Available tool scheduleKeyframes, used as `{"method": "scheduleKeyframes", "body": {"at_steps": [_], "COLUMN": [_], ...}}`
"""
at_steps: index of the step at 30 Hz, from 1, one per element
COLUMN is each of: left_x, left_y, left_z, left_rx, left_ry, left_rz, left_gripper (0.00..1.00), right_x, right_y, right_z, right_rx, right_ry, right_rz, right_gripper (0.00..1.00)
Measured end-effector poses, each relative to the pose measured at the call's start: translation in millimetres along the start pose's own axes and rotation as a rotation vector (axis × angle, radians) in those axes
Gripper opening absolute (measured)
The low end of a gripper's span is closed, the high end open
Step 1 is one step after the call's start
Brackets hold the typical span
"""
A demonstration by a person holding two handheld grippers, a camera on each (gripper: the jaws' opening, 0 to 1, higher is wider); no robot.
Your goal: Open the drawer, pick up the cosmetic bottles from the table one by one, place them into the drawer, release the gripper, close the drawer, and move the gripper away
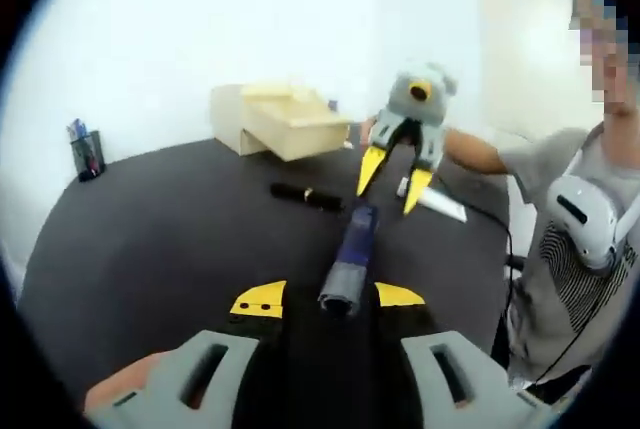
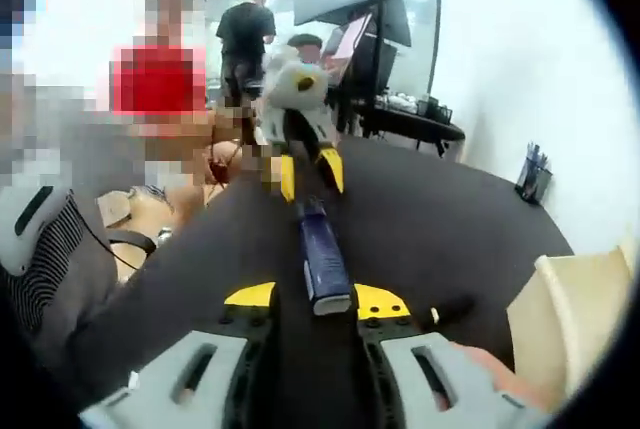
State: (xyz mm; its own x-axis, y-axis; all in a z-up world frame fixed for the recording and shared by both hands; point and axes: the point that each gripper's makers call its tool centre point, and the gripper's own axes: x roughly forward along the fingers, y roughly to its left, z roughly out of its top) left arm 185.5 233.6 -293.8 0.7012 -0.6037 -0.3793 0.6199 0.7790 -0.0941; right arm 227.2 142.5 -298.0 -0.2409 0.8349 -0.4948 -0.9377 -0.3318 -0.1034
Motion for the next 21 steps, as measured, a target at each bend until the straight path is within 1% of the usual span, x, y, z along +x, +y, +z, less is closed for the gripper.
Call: {"method": "scheduleKeyframes", "body": {"at_steps": [3,6,7,8,9,10,11,12,13,14,15,16,17,18,21], "left_x": [-8,-10,-10,-10,-10,-10,-10,-10,-10,-10,-10,-10,-11,-11,-9], "left_y": [-10.2,-16.7,-17.9,-17.6,-20.1,-21.1,-20.0,-23.6,-23.4,-23.2,-27.4,-29.3,-32.7,-36.7,-47.2], "left_z": [5.4,9.3,11.4,10.2,9.0,9.7,7.3,5.2,3.6,1.8,1.3,-0.2,0.1,-0.3,-3.3], "left_rx": [-0.012,-0.042,-0.073,-0.113,-0.117,-0.153,-0.178,-0.168,-0.214,-0.233,-0.234,-0.271,-0.258,-0.262,-0.302], "left_ry": [-0.040,-0.083,-0.111,-0.115,-0.120,-0.143,-0.141,-0.138,-0.140,-0.132,-0.133,-0.128,-0.126,-0.122,-0.092], "left_rz": [0.010,0.036,0.055,0.073,0.068,0.078,0.097,0.088,0.101,0.116,0.105,0.110,0.109,0.108,0.108], "left_gripper": [0.26,0.26,0.26,0.26,0.26,0.26,0.26,0.25,0.25,0.24,0.23,0.23,0.23,0.23,0.23], "right_x": [6,12,14,16,18,20,21,21,20,20,19,19,19,18,16], "right_y": [-3,-5,-5,-4,-3,-2,-2,-1,1,2,3,4,5,6,11], "right_z": [-4.3,-8.4,-10.0,-11.7,-13.9,-15.1,-15.7,-15.7,-14.6,-14.8,-14.6,-14.6,-14.6,-15.1,-15.2], "right_rx": [0.014,0.018,0.018,0.019,0.020,0.014,0.016,0.021,0.021,0.032,0.035,0.040,0.046,0.060,0.113], "right_ry": [0.014,0.029,0.035,0.042,0.053,0.054,0.059,0.059,0.053,0.058,0.058,0.060,0.061,0.066,0.076], "right_rz": [-0.006,-0.002,-0.001,-0.001,-0.003,-0.007,-0.007,-0.010,-0.017,-0.022,-0.032,-0.040,-0.051,-0.066,-0.109], "right_gripper": [0.22,0.22,0.22,0.22,0.21,0.20,0.18,0.18,0.17,0.17,0.17,0.17,0.17,0.17,0.17]}}
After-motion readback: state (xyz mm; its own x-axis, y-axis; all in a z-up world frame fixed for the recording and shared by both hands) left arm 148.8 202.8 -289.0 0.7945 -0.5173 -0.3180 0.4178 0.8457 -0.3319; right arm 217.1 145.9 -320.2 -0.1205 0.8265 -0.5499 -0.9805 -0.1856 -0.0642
